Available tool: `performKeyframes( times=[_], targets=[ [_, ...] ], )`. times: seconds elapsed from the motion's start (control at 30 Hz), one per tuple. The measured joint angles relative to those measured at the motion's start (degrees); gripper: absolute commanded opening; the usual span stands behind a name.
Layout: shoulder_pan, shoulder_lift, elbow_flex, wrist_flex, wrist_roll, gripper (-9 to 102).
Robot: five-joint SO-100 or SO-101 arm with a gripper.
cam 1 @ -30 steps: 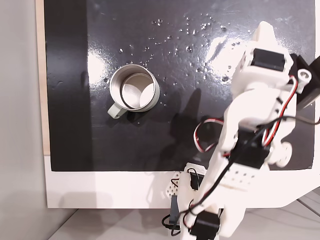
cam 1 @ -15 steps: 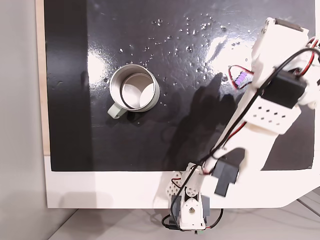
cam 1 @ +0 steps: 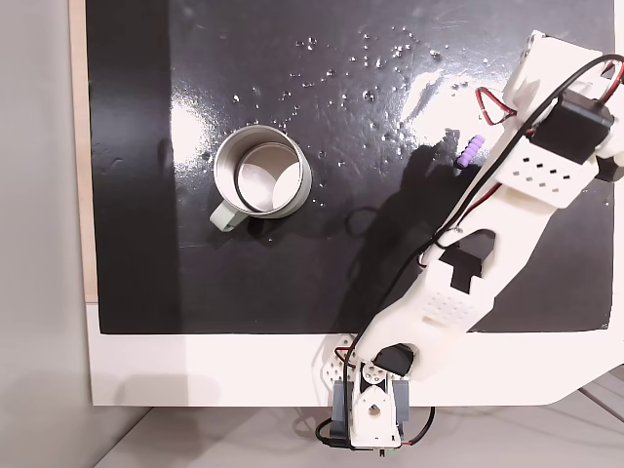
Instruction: Grasp a pengrip and put it in the cup.
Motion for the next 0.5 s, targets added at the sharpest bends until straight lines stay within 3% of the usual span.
performKeyframes(
  times=[0.5],
  targets=[
    [2.5, -12.1, 0.0, 1.1, -7.4, 0]
  ],
)
